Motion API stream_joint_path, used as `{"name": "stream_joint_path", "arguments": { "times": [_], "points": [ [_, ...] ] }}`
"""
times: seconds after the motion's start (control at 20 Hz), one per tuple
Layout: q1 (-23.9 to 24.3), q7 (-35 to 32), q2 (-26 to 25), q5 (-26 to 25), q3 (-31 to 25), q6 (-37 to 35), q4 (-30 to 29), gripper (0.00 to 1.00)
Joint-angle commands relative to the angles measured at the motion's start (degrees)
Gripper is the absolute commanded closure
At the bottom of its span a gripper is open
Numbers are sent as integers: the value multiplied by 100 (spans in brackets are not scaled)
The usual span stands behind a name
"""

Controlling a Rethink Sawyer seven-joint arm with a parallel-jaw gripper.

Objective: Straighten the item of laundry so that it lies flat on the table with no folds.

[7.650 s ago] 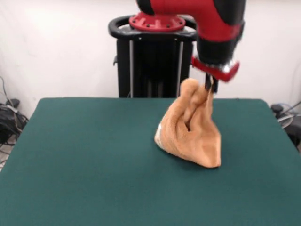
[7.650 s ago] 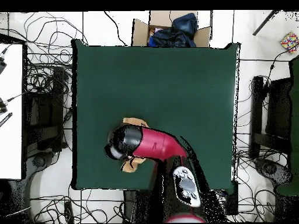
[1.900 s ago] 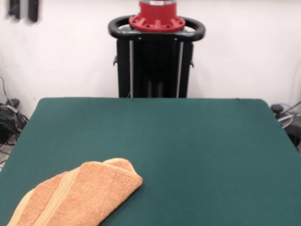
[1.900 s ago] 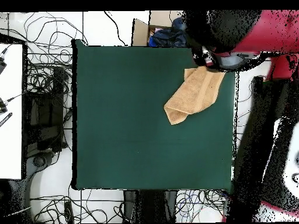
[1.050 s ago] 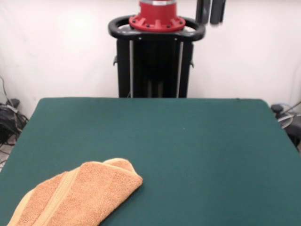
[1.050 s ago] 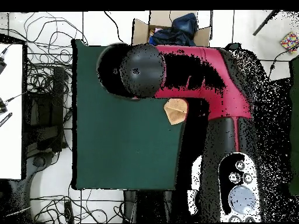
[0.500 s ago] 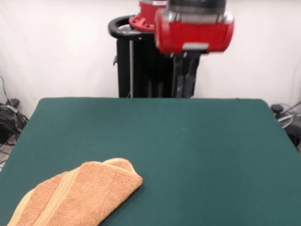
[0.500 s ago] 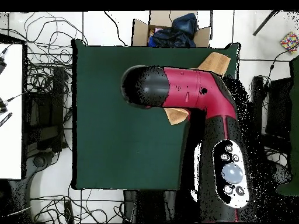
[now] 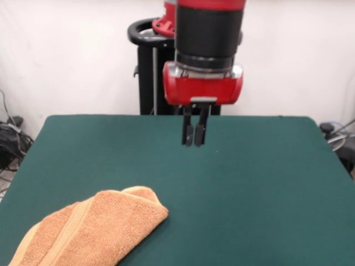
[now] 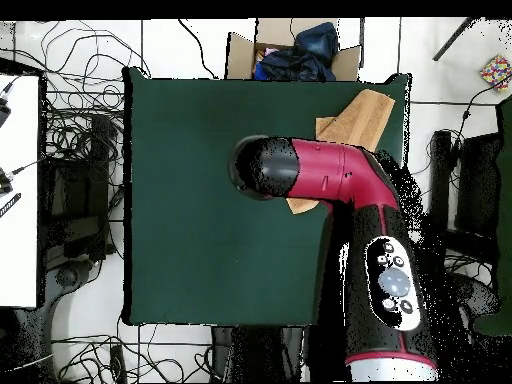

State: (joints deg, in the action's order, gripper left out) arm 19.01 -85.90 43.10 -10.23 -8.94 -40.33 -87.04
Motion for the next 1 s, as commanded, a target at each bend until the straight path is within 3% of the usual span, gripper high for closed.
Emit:
{"name": "stream_joint_path", "arguments": {
  "times": [0.05,0.3,0.55,0.8,0.95,1.0],
  "points": [
    [280,-1064,-512,-148,306,785,-754,100],
    [575,-1060,-957,-42,332,1129,-663,100],
    [481,-1937,-1385,105,1024,1852,-482,100],
    [119,-2395,-1514,674,1605,1390,-172,100],
    [5,-2341,-1493,932,1665,977,-102,100],
    [-341,-2521,-1281,1002,1821,742,-71,100]
  ]
}}
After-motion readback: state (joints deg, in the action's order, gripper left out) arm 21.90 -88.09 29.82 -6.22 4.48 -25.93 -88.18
